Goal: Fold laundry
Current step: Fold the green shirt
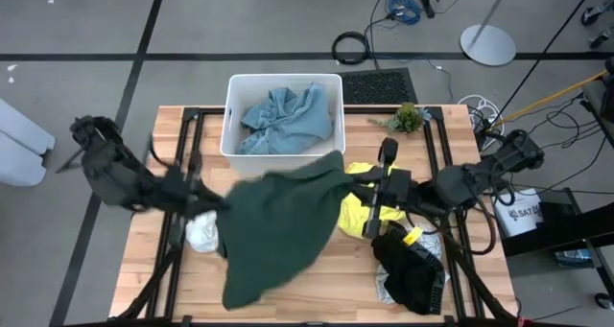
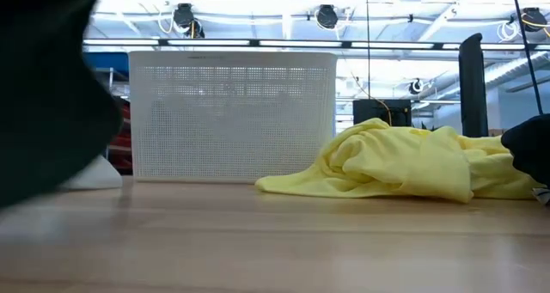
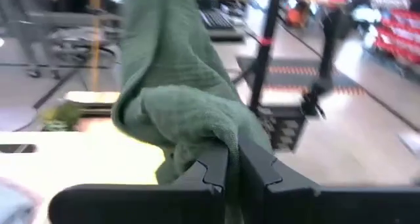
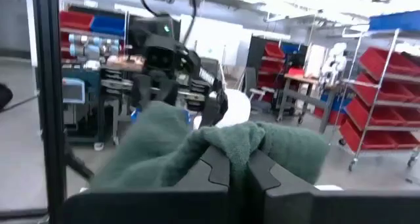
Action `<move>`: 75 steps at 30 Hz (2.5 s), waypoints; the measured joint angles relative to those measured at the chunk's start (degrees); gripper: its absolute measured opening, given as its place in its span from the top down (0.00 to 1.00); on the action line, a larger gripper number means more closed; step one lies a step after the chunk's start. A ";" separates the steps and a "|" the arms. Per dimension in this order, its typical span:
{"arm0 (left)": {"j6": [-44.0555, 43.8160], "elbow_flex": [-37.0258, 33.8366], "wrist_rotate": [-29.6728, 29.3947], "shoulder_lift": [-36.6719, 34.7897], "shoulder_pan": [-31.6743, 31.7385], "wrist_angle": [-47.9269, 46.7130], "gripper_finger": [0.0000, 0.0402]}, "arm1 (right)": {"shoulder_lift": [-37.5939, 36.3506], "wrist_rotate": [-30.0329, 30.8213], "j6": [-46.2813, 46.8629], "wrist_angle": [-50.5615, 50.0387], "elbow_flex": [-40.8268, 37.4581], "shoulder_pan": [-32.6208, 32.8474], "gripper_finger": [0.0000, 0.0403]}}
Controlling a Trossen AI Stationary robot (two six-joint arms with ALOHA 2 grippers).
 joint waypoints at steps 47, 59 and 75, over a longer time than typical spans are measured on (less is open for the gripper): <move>-8.62 -36.81 8.17 28.47 14.04 54.07 0.56 | 0.21 -3.69 28.43 -34.62 -0.04 0.25 1.00; -4.48 -36.76 11.50 29.52 16.66 60.23 0.88 | 0.21 -3.67 28.27 -34.55 -0.04 0.25 1.00; 6.26 -24.49 19.40 4.06 3.72 57.45 0.99 | 0.21 -6.30 8.03 -8.95 -0.04 7.05 1.00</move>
